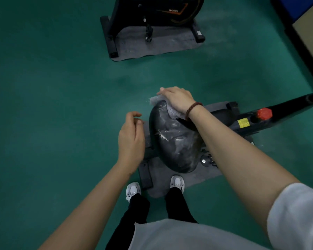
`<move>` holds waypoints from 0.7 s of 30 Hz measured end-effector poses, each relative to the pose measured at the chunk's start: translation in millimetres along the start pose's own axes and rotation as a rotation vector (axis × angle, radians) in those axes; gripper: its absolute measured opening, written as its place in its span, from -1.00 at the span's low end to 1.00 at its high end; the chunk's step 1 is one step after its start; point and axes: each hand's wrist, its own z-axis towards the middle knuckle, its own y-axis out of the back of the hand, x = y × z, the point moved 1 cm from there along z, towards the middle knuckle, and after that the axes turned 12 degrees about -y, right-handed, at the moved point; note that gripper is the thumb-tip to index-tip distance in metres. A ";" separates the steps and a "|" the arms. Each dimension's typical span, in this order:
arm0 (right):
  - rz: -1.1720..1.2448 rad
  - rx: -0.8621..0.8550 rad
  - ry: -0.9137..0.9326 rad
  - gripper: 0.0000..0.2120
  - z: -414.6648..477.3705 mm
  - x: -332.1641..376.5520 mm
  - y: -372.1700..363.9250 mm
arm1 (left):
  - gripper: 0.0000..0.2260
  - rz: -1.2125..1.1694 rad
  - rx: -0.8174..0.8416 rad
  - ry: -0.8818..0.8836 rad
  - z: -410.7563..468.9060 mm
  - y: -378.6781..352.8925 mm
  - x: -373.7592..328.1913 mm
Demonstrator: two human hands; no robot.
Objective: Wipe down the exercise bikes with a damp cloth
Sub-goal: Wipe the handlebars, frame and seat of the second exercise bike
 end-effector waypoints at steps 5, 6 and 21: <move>0.176 -0.009 0.121 -0.68 -9.4 13.3 -4.5 | -0.73 -0.013 0.028 -0.101 13.3 10.1 -0.6; 0.203 0.026 0.138 -0.68 -11.6 15.6 -5.0 | -0.73 0.002 0.043 -0.130 16.2 11.5 -1.8; 0.394 -0.247 -0.050 -0.72 -7.9 -80.7 48.2 | -0.43 0.363 0.699 -0.291 73.3 -40.2 -28.2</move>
